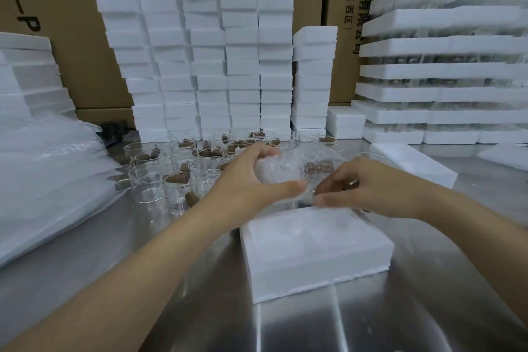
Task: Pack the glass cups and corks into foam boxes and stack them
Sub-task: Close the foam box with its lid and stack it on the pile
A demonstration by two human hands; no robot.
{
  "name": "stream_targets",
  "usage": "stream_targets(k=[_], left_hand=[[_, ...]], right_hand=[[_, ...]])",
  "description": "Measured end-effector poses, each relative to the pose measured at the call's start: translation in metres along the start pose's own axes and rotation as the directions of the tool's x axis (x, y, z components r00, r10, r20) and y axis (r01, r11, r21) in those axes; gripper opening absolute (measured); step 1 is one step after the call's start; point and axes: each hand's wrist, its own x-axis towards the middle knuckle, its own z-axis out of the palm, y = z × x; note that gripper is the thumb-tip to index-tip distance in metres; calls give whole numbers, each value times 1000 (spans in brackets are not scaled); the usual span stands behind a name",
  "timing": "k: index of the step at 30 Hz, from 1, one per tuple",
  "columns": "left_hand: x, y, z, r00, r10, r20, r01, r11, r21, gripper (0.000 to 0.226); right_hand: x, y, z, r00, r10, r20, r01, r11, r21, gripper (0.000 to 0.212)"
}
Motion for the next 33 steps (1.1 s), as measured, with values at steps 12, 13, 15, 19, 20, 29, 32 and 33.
stream_targets(k=[12,13,15,19,20,29,32,33], left_hand=[[-5,2,5,983,13,181,-21,999,41,71],[-6,1,5,980,9,200,-22,998,61,70],[-6,1,3,975,9,221,-35,993,114,68],[-5,1,-2,961,-19,277,-32,984,178,64],[-5,2,-4,957,-29,290,-27,982,188,63],[-6,6,-9,923,-45,382,-36,979,201,60],[-10,6,1,935,22,353,-117,962,248,55],[-10,5,4,936,43,349,-162,933,321,54]], right_hand=[[2,0,1,988,104,-112,-112,991,-71,41],[1,0,0,987,119,-111,-130,987,-93,44],[0,-1,-1,986,124,-110,-135,986,-101,44],[-2,-2,-1,985,122,-120,-132,988,-82,39],[-1,-3,-1,985,124,-121,-136,986,-97,35],[0,-1,3,978,150,-147,-163,983,-83,13],[1,0,3,979,133,-157,-149,985,-92,11],[1,0,3,978,132,-162,-149,984,-96,11]])
